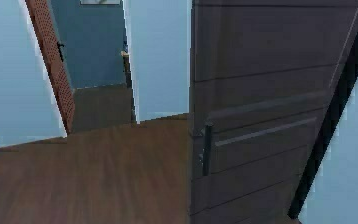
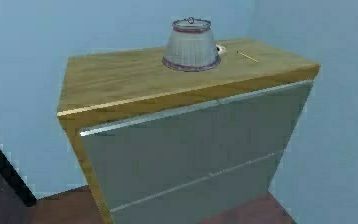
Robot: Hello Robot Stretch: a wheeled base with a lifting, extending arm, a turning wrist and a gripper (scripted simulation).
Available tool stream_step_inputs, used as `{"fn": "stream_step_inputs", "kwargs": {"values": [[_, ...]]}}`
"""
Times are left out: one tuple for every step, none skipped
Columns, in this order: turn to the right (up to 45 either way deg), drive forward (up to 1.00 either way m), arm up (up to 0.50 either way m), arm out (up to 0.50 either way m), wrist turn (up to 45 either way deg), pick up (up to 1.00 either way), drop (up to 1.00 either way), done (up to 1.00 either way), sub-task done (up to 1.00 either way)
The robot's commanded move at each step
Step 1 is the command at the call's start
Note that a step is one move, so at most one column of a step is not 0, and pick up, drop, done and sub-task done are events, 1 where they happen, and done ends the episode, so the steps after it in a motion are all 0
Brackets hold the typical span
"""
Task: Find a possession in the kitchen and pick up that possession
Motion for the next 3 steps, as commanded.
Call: {"fn": "stream_step_inputs", "kwargs": {"values": [[0.0,0.50,0.00,0.00,0.0,0.00,0.00,0.00,0.00],[-45.0,0.00,0.00,0.00,0.0,0.00,0.00,0.00,0.00],[-45.0,0.00,0.00,0.00,0.0,0.00,0.00,0.00,0.00]]}}
